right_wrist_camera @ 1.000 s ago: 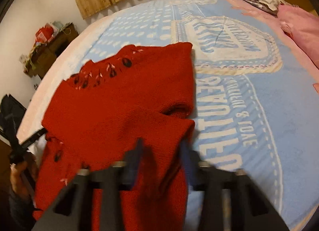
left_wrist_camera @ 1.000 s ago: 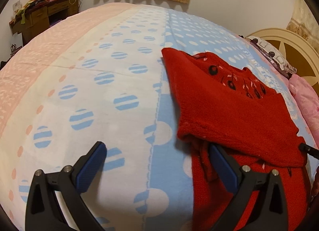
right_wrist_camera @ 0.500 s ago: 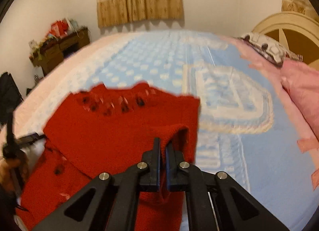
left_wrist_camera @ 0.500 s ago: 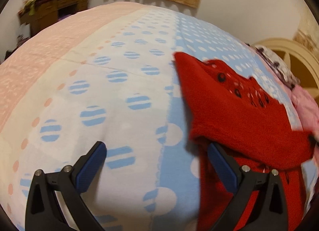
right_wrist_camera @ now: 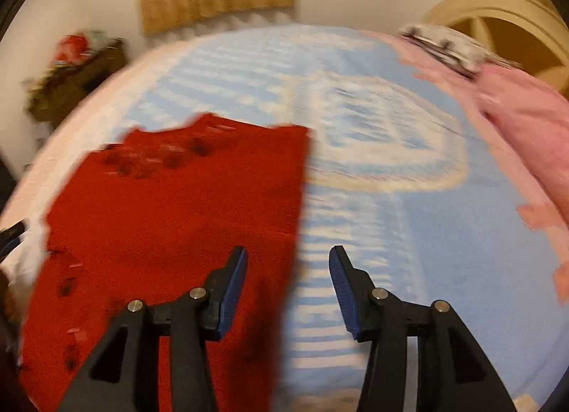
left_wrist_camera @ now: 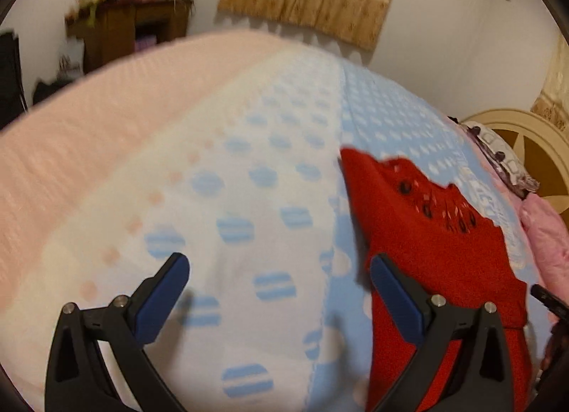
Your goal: Fold small clothes
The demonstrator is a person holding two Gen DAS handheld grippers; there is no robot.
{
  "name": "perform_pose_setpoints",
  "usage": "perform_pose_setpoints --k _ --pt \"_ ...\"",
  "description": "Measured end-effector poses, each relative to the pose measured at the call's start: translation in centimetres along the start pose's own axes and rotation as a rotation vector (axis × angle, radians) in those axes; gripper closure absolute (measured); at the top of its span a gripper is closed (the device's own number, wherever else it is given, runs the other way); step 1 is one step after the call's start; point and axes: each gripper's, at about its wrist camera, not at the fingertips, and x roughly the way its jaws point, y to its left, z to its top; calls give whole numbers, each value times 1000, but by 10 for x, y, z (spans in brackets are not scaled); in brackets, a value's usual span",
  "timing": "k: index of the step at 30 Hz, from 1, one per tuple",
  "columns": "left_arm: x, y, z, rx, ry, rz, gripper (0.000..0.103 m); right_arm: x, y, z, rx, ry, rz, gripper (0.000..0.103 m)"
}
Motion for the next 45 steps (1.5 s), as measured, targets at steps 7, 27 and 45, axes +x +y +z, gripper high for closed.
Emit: perform_pose_setpoints --k 7,27,45 --pt "48 -41 -3 138 155 1 0 56 30 -8 -15 154 98 51" --pt "-17 -42 -22 177 6 -13 0 10 37 -44 -100 94 14 46" --pt "-88 -40 -50 214 -79 -33 0 -34 61 -80 -122 54 40 45"
